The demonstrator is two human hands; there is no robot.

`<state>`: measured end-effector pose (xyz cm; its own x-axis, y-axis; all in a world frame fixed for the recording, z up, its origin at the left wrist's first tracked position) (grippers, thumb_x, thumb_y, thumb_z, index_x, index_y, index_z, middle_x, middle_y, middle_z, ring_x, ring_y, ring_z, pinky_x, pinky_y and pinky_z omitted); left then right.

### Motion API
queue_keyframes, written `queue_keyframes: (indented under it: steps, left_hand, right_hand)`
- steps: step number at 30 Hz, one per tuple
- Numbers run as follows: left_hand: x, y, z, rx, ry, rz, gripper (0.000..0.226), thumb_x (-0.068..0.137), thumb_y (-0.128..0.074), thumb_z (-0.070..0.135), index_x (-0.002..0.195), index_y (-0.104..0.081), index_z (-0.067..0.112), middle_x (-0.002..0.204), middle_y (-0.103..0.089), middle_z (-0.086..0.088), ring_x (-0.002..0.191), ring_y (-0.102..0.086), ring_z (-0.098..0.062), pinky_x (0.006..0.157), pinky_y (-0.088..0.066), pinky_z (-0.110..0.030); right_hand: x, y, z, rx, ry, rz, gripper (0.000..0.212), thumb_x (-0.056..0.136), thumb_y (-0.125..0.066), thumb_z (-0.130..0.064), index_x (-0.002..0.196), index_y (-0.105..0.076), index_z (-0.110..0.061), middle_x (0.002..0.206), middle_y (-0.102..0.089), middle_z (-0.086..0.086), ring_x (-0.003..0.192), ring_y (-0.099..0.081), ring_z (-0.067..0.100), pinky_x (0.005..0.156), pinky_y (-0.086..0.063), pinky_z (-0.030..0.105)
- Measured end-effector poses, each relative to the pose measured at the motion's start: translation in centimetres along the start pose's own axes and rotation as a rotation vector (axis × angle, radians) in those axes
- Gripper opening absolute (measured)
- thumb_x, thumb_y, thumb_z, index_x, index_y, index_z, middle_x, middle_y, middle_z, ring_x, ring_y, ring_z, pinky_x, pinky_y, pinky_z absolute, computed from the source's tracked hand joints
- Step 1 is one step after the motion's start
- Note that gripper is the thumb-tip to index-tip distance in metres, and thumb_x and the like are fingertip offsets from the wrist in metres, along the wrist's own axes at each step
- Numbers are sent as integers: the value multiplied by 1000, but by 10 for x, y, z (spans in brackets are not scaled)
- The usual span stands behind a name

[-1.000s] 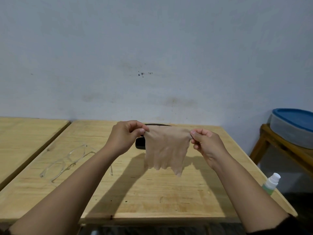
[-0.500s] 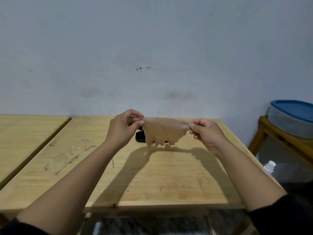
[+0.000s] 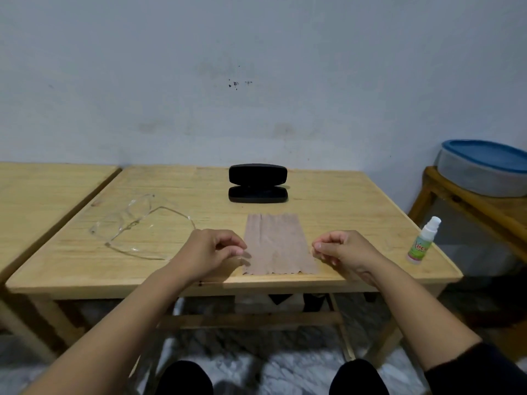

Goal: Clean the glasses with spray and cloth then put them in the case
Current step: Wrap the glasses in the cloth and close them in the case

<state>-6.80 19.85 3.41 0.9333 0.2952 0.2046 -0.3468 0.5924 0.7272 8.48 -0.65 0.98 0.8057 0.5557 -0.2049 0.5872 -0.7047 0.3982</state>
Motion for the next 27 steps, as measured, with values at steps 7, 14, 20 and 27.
queue_keyframes:
  steps: [7,14,20,27]
  left_hand:
    - [50,-12,2,169,60,159,25,92,-55,20,115,-64,22,114,-66,3,100,-61,-12,85,-43,-19]
    - [79,-31,-25,276,108,130,21,90,-48,10,77,-66,9,79,-64,-4,74,-59,-22,68,-45,-24]
    - [87,-29,-33,304,127,143,29,89,-50,11,61,-52,10,65,-56,-6,64,-51,-20,61,-36,-25]
    - [79,-16,-35,254,192,131,20,92,-53,20,94,-69,9,100,-70,-8,98,-61,-25,84,-46,-28]
  right_hand:
    - [33,1,-20,-199,92,262,22,91,-59,-18,110,-70,-16,117,-67,1,105,-56,13,85,-39,21]
    - [68,-17,-33,-391,165,253,26,93,-56,-16,115,-68,-14,118,-66,5,109,-58,17,81,-34,15]
    - [85,-13,-32,-409,154,275,24,92,-58,-13,112,-69,-9,116,-66,9,106,-60,20,77,-35,15]
    - [87,-20,-42,-316,190,276,24,90,-59,-13,112,-70,-11,117,-66,4,101,-58,14,82,-38,15]
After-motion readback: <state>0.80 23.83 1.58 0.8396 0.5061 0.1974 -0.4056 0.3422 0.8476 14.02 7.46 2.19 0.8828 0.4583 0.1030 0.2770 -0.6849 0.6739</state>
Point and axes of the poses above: each hand's wrist, its own x-axis towards the middle knuckle, its own y-axis out of the back of the hand, z = x × y, the point moved 8 cm from there along x, towards the middle knuckle
